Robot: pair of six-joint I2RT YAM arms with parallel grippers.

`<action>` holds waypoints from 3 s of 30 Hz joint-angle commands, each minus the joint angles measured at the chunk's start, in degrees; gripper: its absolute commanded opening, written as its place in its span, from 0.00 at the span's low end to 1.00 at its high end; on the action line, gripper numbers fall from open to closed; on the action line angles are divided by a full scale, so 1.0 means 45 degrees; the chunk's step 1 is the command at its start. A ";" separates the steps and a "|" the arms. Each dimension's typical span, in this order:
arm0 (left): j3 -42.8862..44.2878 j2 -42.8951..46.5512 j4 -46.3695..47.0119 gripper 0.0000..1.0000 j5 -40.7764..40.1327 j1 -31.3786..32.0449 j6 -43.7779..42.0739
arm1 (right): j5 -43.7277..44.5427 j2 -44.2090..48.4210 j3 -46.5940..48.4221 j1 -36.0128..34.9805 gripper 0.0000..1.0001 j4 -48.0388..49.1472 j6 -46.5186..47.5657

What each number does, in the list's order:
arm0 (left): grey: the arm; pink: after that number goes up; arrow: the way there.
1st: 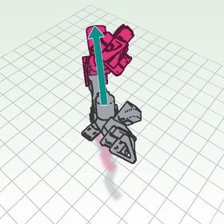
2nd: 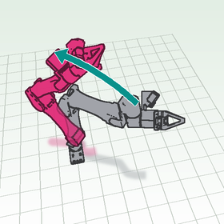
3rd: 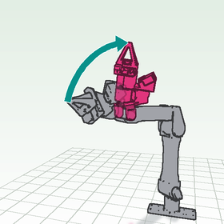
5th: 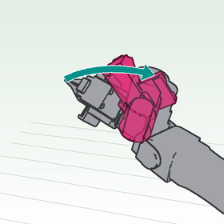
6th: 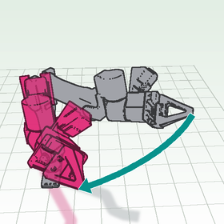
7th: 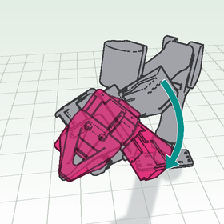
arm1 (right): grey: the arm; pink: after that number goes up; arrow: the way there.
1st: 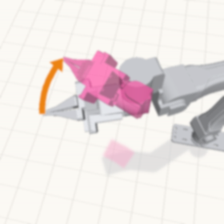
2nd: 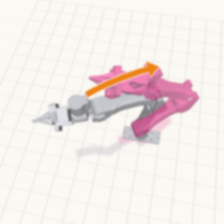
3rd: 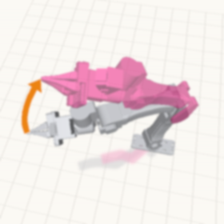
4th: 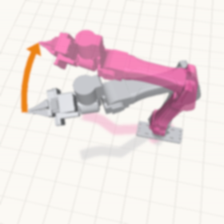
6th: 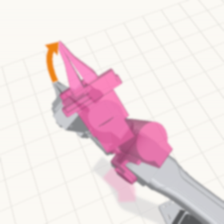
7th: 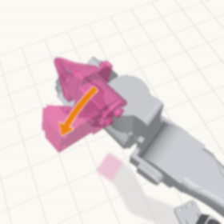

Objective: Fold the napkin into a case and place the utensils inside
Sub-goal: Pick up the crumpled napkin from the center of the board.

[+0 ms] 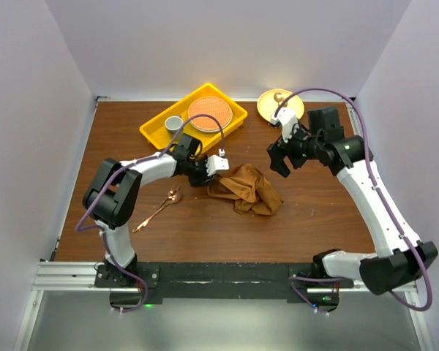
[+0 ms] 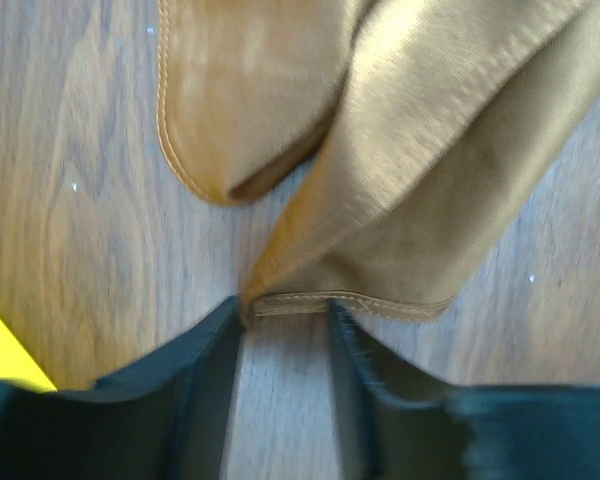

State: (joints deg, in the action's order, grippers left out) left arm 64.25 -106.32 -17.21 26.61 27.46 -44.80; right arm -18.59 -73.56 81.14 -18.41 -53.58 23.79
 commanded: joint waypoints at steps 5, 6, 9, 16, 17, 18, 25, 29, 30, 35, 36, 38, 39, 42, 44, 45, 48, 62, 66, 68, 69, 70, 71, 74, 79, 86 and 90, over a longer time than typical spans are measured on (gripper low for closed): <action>0.1464 0.0949 -0.0665 0.00 0.0707 0.0069 0.0658 | 0.0732 0.1072 -0.0668 0.0069 0.95 0.1906 -0.0326; 0.1484 0.1242 -0.1054 0.00 0.0708 0.0050 0.0600 | 0.0752 0.1247 -0.0862 0.0069 0.97 0.2178 -0.0326; 0.1329 0.2491 -0.1739 0.00 0.0571 0.0050 0.0306 | 0.0772 0.1599 -0.1272 0.0069 0.98 0.2783 -0.0462; 0.2672 0.5047 -0.4883 0.00 0.0337 0.0049 -0.0553 | 0.0324 0.2456 -0.1839 0.0069 0.98 0.3488 0.0102; 0.3159 0.5401 -0.5118 0.00 0.0182 0.0030 -0.0534 | 0.0148 0.2673 -0.2189 0.0088 0.98 0.3644 0.0336; 0.3319 0.6101 -0.5275 0.00 0.0064 0.0030 -0.0553 | -0.0298 0.2868 -0.2424 0.0088 0.98 0.3993 0.0937; 0.3244 0.8606 -0.5374 0.00 -0.1167 0.0049 -0.0982 | -0.1746 0.3926 -0.4087 0.0069 0.98 0.4779 0.3248; 0.2949 0.8940 -0.4965 0.00 -0.1071 0.0049 -0.0692 | -0.2079 0.1862 -0.3407 0.0069 0.98 0.4624 0.2021; 0.3007 0.8843 -0.4983 0.00 -0.1012 0.0049 -0.0632 | -0.2254 0.1332 -0.3210 0.0088 0.98 0.4564 0.1844; 0.3203 0.8744 -0.5334 0.00 -0.0348 0.0049 -0.0884 | -0.2220 -0.1753 -0.1572 0.0069 0.98 0.4699 0.0167; 0.2913 0.8880 -0.5490 0.00 -0.0212 0.0049 -0.1117 | -0.1656 -0.3673 -0.0852 0.0088 0.94 0.4932 -0.0437; 0.2735 0.9037 -0.5589 0.00 -0.0210 0.0049 -0.1197 | -0.1144 -0.4431 -0.0299 0.0069 0.91 0.5693 -0.1144; 0.2580 0.9096 -0.5666 0.00 -0.0210 0.0049 -0.1256 | -0.1026 -0.4957 -0.0066 0.0049 0.89 0.6064 -0.1378; 0.2208 0.9408 -0.5862 0.00 -0.0269 0.0049 -0.1509 | -0.0985 -0.6128 0.0597 -0.0029 0.89 0.7295 -0.2063; 0.2071 0.9642 -0.6077 0.00 -0.0308 0.0049 -0.1646 | -0.1181 -0.6756 0.1067 -0.0087 0.88 0.7726 -0.2026; 0.1974 0.9701 -0.6174 0.00 -0.0327 0.0049 -0.1782 | -0.1491 -0.7397 0.1437 -0.0088 0.88 0.7863 -0.1948; 0.1836 1.0033 -0.6370 0.00 -0.0328 0.0049 -0.2017 | -0.2329 -0.8202 0.1985 -0.0165 0.89 0.8410 -0.1207; 0.1914 1.0346 -0.6742 0.00 -0.0503 0.0049 -0.2623 | -0.2745 -1.2285 0.5307 -0.1063 0.81 0.6264 0.2914; 0.1895 1.0327 -0.6722 0.00 -0.0717 0.0049 -0.2546 | -0.2140 -1.2598 0.5288 -0.1298 0.74 0.5912 0.3639; 0.1817 1.0385 -0.6683 0.00 -0.0815 0.0030 -0.2468 | -0.2119 -1.2599 0.5308 -0.1299 0.57 0.5619 0.3853; 0.1797 1.0404 -0.6664 0.00 -0.0874 0.0049 -0.2448 | -0.1945 -1.2541 0.5347 -0.1279 0.50 0.5386 0.4182; 0.1758 1.0463 -0.6605 0.00 -0.0894 0.0049 -0.2370 | -0.1847 -1.2501 0.5405 -0.1279 0.35 0.4630 0.4456; 0.1700 1.0463 -0.6508 0.00 -0.0952 0.0049 -0.2273 | -0.1807 -1.2424 0.5464 -0.1260 0.23 0.4023 0.4768; 0.1563 1.0327 -0.6001 0.00 -0.1225 0.0049 -0.1785 | -0.1495 -1.1508 0.5076 -0.0870 0.00 0.2358 0.5572; 0.1406 0.9780 -0.4497 0.00 -0.2319 -0.0106 -0.0243 | -0.1397 -0.7766 0.2168 0.1253 0.00 0.1657 0.5357; 0.1211 0.8746 -0.3519 0.00 -0.3179 -0.1238 0.1770 | 0.0007 -0.3136 -0.1875 0.3719 0.00 -0.0376 0.7699; 0.1016 0.7984 -0.3830 0.00 -0.3295 -0.2292 0.2161 | 0.0478 -0.1083 -0.3692 0.4559 0.00 -0.0437 0.8307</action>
State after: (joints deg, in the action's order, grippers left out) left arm 70.08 -68.36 -36.10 14.11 20.64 -39.55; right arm -19.53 -84.23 70.24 1.08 -51.24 55.68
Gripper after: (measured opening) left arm 0.020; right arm 0.011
